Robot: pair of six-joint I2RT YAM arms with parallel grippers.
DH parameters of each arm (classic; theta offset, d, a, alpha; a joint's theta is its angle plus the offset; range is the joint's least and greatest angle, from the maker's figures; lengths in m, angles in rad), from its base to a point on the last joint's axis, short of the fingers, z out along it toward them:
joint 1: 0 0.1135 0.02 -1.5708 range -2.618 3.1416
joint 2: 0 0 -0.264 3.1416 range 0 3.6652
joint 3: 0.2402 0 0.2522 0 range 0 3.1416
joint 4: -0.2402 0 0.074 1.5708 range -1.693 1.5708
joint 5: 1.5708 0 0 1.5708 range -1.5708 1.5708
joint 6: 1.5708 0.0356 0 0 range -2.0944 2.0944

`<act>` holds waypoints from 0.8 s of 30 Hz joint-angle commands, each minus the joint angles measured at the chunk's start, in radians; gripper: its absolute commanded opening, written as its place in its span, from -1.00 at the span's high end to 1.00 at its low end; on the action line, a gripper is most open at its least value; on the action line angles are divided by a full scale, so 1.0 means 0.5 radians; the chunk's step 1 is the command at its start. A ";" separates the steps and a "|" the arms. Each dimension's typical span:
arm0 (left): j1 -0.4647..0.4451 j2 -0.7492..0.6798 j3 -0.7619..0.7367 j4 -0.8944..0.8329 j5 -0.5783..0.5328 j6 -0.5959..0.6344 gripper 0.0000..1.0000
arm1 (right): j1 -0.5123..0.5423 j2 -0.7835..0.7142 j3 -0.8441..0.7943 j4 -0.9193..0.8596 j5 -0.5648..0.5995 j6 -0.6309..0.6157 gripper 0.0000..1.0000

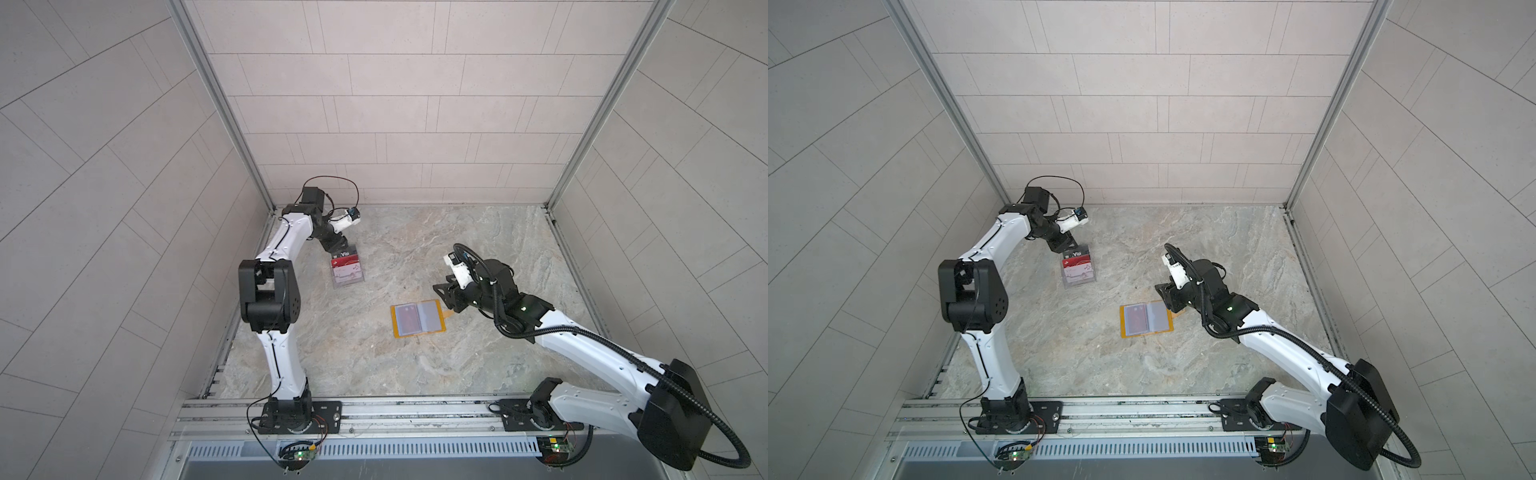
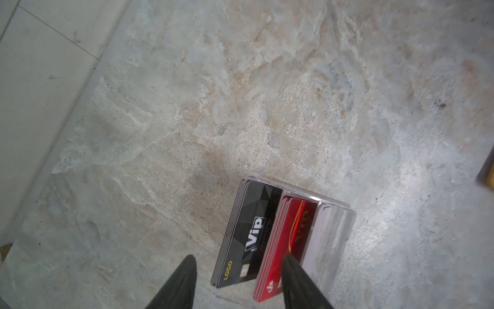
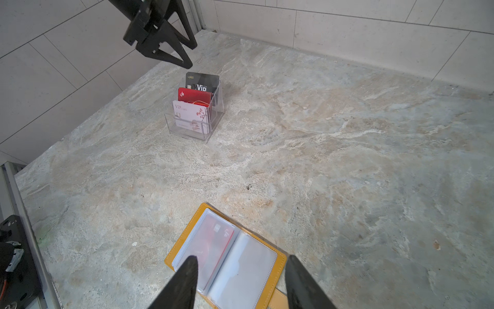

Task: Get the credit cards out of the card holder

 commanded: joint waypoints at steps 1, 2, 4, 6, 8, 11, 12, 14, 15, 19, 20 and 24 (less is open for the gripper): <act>0.012 -0.199 -0.104 0.028 0.019 -0.052 -0.25 | -0.007 0.045 -0.002 0.062 -0.027 0.020 -0.10; 0.013 -0.250 -0.163 0.043 0.016 -0.053 -0.29 | -0.007 0.067 0.024 0.039 -0.037 0.017 -0.10; 0.003 -0.347 -0.256 0.084 -0.007 -0.049 -0.34 | -0.007 0.104 0.063 0.008 -0.067 0.001 -0.10; -0.003 -0.453 -0.334 0.138 -0.029 -0.116 -0.43 | -0.005 0.130 0.080 0.007 -0.097 -0.003 -0.10; -0.004 -0.527 -0.360 0.157 -0.030 -0.189 -0.48 | -0.003 0.146 0.082 0.023 -0.116 -0.002 -0.10; -0.009 -0.566 -0.286 0.150 -0.081 -0.478 -0.47 | -0.001 0.168 0.082 0.047 -0.122 0.016 -0.10; -0.012 -0.569 -0.267 0.184 -0.108 -0.633 -0.51 | 0.003 0.178 0.084 0.056 -0.116 0.023 -0.10; -0.031 -0.585 -0.271 0.201 -0.102 -0.805 -0.57 | 0.007 0.202 0.101 0.047 -0.074 0.046 -0.12; -0.061 -0.609 -0.298 0.201 -0.117 -0.837 -0.60 | 0.008 0.214 0.118 0.032 -0.073 0.050 -0.13; -0.248 -0.785 -0.575 0.351 -0.408 -0.952 -0.63 | 0.038 0.242 0.190 -0.071 -0.026 0.029 -0.14; -0.290 -0.830 -0.655 0.387 -0.461 -1.035 -0.63 | 0.050 0.246 0.208 -0.111 0.009 0.021 -0.14; -0.374 -1.059 -1.013 0.587 -0.470 -1.470 -0.56 | 0.076 0.274 0.257 -0.239 0.076 0.001 -0.14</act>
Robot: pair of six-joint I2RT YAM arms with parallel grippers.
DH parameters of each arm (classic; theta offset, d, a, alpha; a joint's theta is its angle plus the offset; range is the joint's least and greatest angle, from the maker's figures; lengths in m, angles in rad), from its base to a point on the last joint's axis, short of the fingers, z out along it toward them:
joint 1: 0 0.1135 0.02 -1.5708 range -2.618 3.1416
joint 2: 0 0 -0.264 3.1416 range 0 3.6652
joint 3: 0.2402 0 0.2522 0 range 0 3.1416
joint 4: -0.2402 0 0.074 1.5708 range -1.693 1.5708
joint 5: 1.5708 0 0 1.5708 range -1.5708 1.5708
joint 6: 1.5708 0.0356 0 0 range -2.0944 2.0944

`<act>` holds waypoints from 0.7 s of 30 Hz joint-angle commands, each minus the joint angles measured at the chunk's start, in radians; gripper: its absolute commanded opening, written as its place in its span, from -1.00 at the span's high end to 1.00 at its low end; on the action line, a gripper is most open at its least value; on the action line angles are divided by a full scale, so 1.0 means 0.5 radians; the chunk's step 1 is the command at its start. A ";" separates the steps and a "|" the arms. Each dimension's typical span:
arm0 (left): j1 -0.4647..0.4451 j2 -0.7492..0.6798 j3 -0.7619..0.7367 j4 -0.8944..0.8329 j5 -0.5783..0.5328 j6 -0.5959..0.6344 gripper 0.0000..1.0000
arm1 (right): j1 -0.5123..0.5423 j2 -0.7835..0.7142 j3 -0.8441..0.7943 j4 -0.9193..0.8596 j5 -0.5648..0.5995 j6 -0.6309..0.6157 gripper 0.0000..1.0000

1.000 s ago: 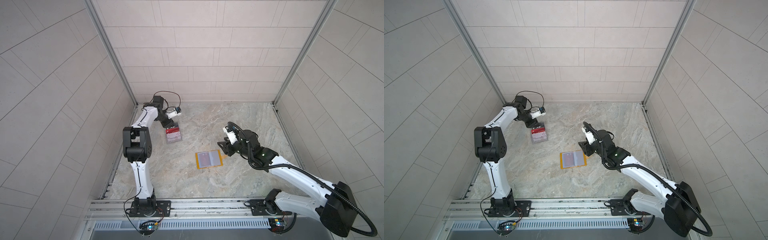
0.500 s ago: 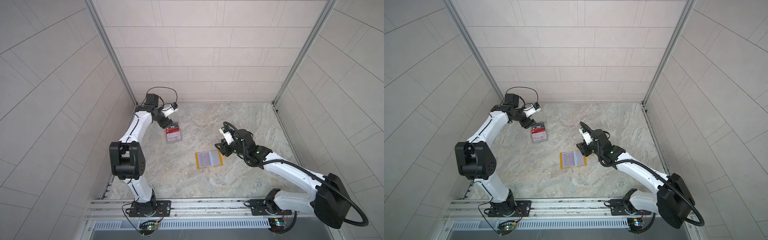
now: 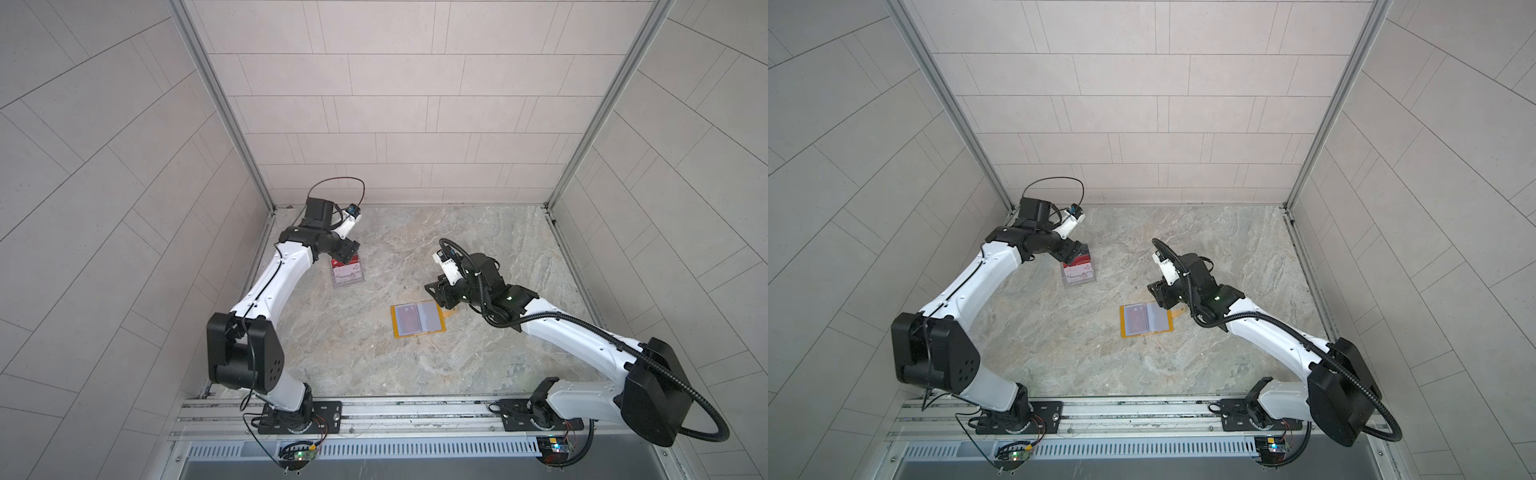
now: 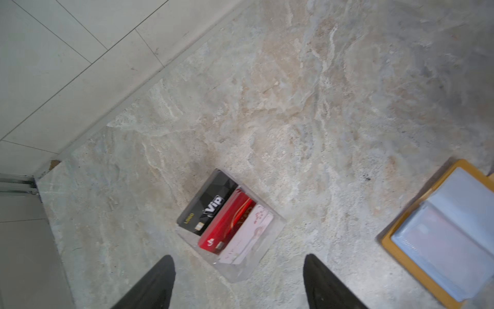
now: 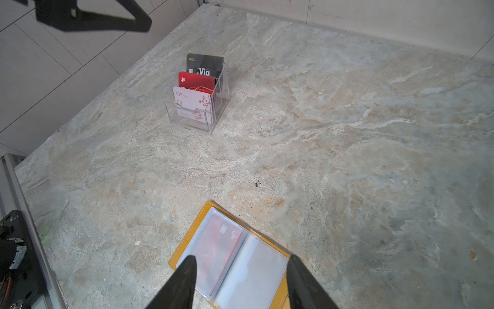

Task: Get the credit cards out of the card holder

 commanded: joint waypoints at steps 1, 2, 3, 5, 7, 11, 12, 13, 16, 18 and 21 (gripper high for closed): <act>-0.028 -0.231 -0.296 0.246 -0.064 -0.506 -0.55 | 0.026 0.034 0.055 -0.145 0.095 -0.025 -0.14; -0.044 -0.319 -0.429 0.363 -0.044 -0.621 -0.55 | 0.035 0.047 0.065 -0.173 0.109 -0.026 -0.15; -0.054 -0.405 -0.558 0.463 -0.011 -0.729 -0.55 | 0.044 0.067 0.078 -0.209 0.132 -0.026 -0.15; -0.077 -0.536 -0.756 0.599 0.083 -0.898 -0.54 | 0.063 0.101 0.108 -0.273 0.152 -0.034 -0.16; -0.131 -0.630 -0.916 0.666 0.152 -1.028 -0.53 | 0.093 0.135 0.134 -0.319 0.188 -0.043 -0.16; -0.278 -0.758 -1.183 0.746 0.245 -1.195 -0.44 | 0.141 0.199 0.161 -0.333 0.197 -0.025 -0.16; -0.299 -0.781 -1.240 0.778 0.261 -1.229 -0.40 | 0.150 0.213 0.160 -0.329 0.194 -0.012 -0.17; -0.330 -0.805 -1.307 0.841 0.285 -1.267 -0.35 | 0.156 0.233 0.160 -0.323 0.185 0.005 -0.17; -0.393 -0.859 -1.469 0.994 0.270 -1.402 -0.25 | 0.173 0.283 0.165 -0.313 0.169 0.061 -0.17; -0.416 -0.859 -1.575 1.120 0.309 -1.483 -0.17 | 0.189 0.310 0.163 -0.300 0.169 0.087 -0.17; -0.441 -0.802 -1.715 1.381 0.456 -1.614 -0.02 | 0.216 0.364 0.173 -0.288 0.168 0.123 -0.17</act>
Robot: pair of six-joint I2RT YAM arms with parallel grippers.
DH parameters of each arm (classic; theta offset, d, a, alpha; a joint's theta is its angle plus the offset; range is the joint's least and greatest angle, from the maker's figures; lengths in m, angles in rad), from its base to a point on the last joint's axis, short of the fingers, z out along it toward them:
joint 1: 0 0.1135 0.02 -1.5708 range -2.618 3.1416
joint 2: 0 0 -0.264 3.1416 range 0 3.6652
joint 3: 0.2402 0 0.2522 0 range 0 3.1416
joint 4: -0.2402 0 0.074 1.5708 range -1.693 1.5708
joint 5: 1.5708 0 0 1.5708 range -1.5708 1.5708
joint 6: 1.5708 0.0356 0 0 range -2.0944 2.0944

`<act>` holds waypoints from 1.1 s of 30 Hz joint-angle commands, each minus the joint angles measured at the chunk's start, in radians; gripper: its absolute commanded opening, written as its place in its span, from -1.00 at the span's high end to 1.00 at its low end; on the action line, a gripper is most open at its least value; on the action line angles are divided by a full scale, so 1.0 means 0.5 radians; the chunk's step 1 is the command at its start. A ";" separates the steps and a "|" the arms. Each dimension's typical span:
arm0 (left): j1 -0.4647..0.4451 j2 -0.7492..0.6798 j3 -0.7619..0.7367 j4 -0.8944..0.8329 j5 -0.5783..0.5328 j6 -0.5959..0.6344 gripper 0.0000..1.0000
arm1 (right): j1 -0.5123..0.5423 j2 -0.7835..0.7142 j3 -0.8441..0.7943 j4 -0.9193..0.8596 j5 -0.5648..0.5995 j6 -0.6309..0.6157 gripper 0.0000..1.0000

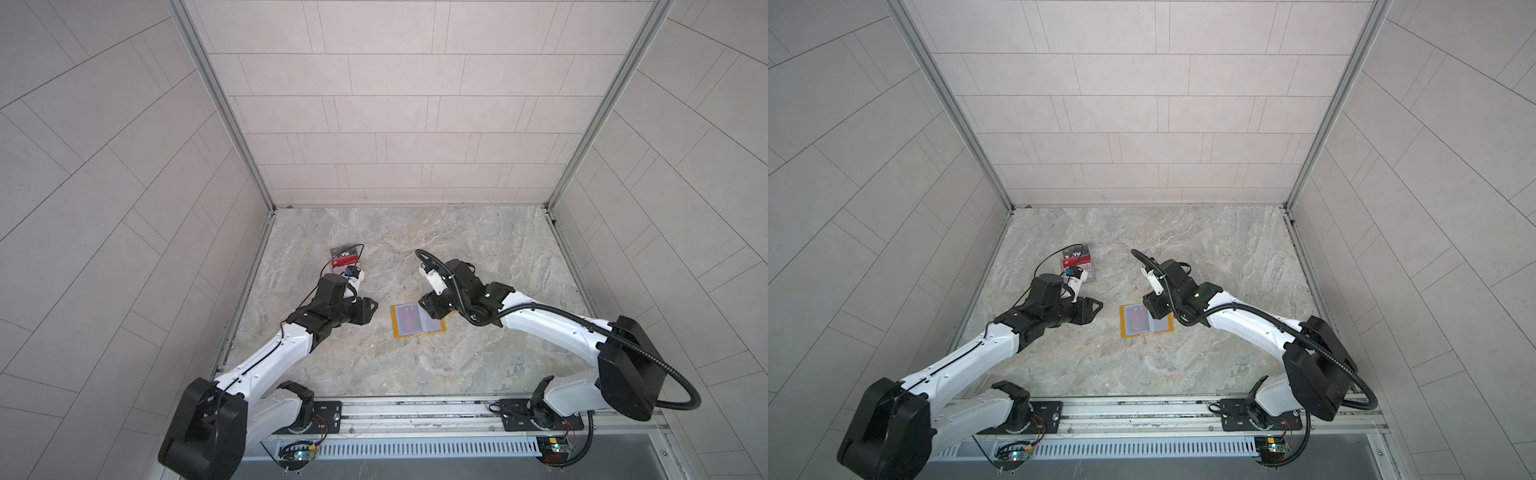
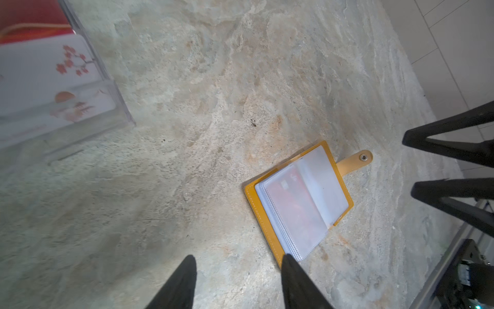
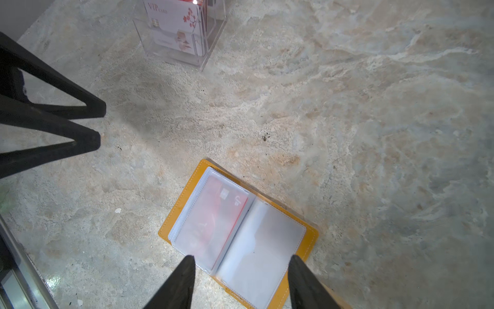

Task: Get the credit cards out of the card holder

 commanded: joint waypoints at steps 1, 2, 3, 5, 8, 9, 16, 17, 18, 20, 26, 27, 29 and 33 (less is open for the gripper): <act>-0.031 0.058 -0.129 0.471 0.240 -0.235 0.00 | 0.039 0.059 0.052 -0.014 0.028 0.077 -0.17; -0.038 0.097 -0.170 0.599 0.299 -0.298 0.06 | 0.048 0.082 0.066 -0.018 0.027 0.103 -0.18; -0.043 0.131 -0.191 0.666 0.327 -0.335 0.13 | 0.055 0.101 0.077 -0.021 0.022 0.120 -0.18; -0.063 0.221 -0.195 0.736 0.375 -0.353 0.30 | 0.073 0.146 0.097 -0.015 0.006 0.146 -0.18; -0.101 0.328 -0.142 0.723 0.419 -0.319 0.48 | 0.109 0.203 0.106 0.021 0.019 0.173 -0.19; -0.122 0.351 -0.129 0.728 0.417 -0.316 0.48 | 0.121 0.220 0.108 0.032 0.022 0.178 -0.19; -0.174 0.515 -0.104 0.792 0.360 -0.343 0.76 | 0.155 0.367 0.190 -0.021 0.025 0.223 -0.20; -0.175 0.532 -0.118 0.821 0.355 -0.357 0.76 | 0.158 0.384 0.196 -0.024 0.017 0.235 -0.20; -0.174 0.553 -0.136 0.858 0.368 -0.370 0.77 | 0.165 0.401 0.197 -0.016 0.011 0.247 -0.20; -0.179 0.597 -0.143 0.887 0.384 -0.377 0.82 | 0.186 0.428 0.194 0.015 0.009 0.262 -0.19; -0.209 0.709 -0.146 0.959 0.433 -0.374 0.89 | 0.218 0.477 0.163 0.087 0.058 0.308 -0.21; -0.208 0.728 -0.153 0.976 0.438 -0.376 0.90 | 0.221 0.481 0.155 0.097 0.078 0.319 -0.21; -0.276 0.771 -0.153 1.004 0.444 -0.386 0.93 | 0.234 0.497 0.140 0.113 0.111 0.338 -0.22; -0.276 0.875 -0.149 1.061 0.449 -0.406 0.98 | 0.274 0.513 0.120 0.141 0.194 0.358 -0.24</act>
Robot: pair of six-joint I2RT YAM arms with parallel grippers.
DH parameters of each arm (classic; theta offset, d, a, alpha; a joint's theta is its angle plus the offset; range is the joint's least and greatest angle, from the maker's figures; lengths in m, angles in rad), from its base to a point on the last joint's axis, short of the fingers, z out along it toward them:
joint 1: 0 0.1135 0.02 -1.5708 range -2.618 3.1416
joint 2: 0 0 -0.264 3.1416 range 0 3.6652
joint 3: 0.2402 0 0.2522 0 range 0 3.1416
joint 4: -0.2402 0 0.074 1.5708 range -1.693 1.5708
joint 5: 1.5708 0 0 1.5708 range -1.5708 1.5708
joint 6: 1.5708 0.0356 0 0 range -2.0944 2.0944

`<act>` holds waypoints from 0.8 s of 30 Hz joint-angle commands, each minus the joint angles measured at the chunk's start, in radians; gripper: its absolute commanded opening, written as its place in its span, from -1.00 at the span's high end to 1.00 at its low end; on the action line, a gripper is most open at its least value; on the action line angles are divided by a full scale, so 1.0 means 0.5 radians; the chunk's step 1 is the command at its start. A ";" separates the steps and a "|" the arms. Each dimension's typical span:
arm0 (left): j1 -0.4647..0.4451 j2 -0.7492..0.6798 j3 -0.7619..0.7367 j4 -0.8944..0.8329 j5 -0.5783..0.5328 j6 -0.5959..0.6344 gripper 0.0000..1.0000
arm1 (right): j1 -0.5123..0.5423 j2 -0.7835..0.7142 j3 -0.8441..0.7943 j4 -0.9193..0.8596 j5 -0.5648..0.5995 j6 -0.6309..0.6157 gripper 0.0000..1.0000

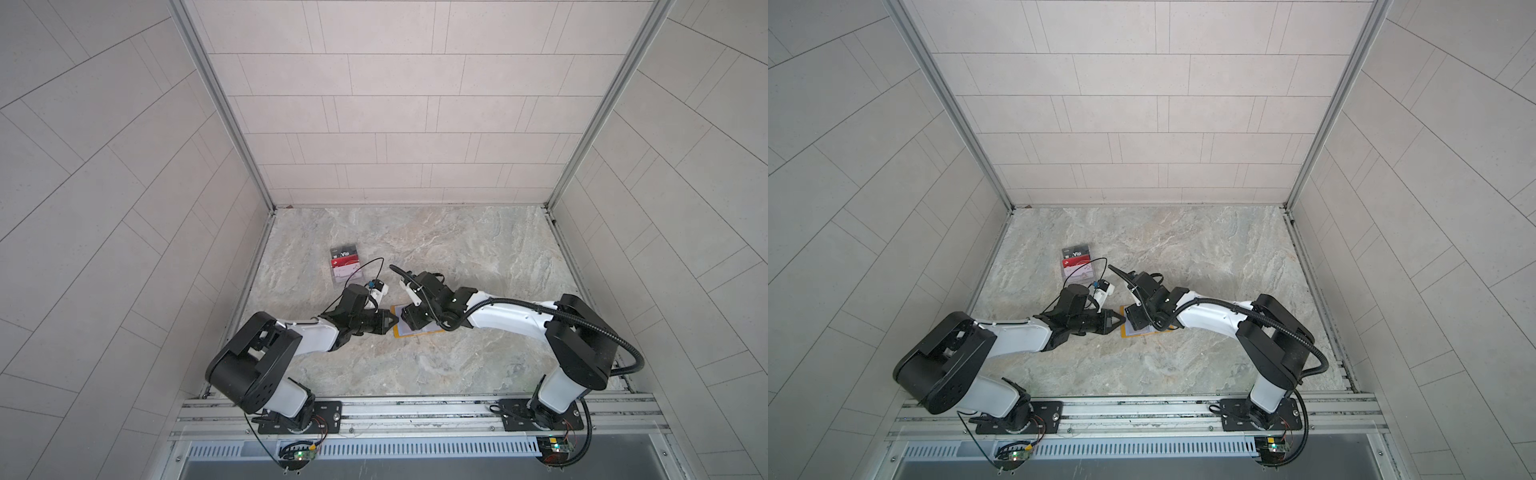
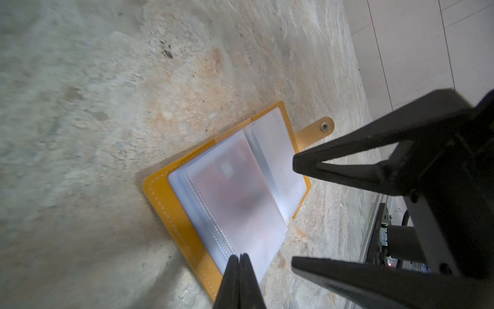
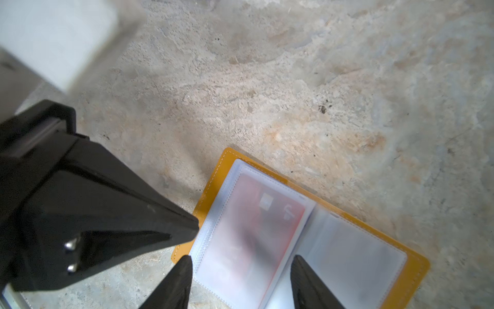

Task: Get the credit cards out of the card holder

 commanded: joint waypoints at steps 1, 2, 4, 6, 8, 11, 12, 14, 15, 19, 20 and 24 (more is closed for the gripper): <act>-0.005 0.082 -0.017 0.110 0.033 -0.026 0.99 | 0.047 0.021 -0.034 0.042 0.124 0.051 -0.24; -0.007 0.104 -0.020 0.126 0.037 -0.035 1.00 | 0.053 0.026 -0.038 0.048 0.130 0.058 -0.24; -0.006 0.137 -0.031 0.155 0.032 -0.052 1.00 | 0.059 0.040 -0.051 0.068 0.142 0.072 -0.24; -0.005 0.154 -0.050 0.175 0.005 -0.061 1.00 | 0.067 0.063 -0.064 0.083 0.152 0.086 -0.24; -0.006 0.159 -0.067 0.180 -0.011 -0.064 1.00 | 0.068 0.091 -0.072 0.093 0.156 0.100 -0.24; -0.007 0.167 -0.080 0.181 -0.023 -0.064 1.00 | 0.075 0.129 -0.075 0.114 0.157 0.111 -0.24; -0.004 0.171 -0.083 0.173 -0.027 -0.061 1.00 | 0.078 0.141 -0.074 0.118 0.161 0.116 -0.24; -0.004 0.168 -0.087 0.163 -0.031 -0.050 1.00 | 0.083 0.163 -0.063 0.122 0.171 0.120 -0.24; -0.007 0.170 -0.091 0.157 -0.034 -0.048 1.00 | 0.081 0.176 -0.060 0.124 0.177 0.122 -0.24; -0.006 0.169 -0.096 0.149 -0.039 -0.042 1.00 | 0.085 0.206 -0.048 0.134 0.186 0.125 -0.25; -0.006 0.171 -0.102 0.147 -0.037 -0.041 1.00 | 0.088 0.212 -0.048 0.138 0.194 0.125 -0.25; -0.005 0.174 -0.116 0.146 -0.022 -0.045 1.00 | 0.093 0.228 -0.043 0.136 0.220 0.127 -0.26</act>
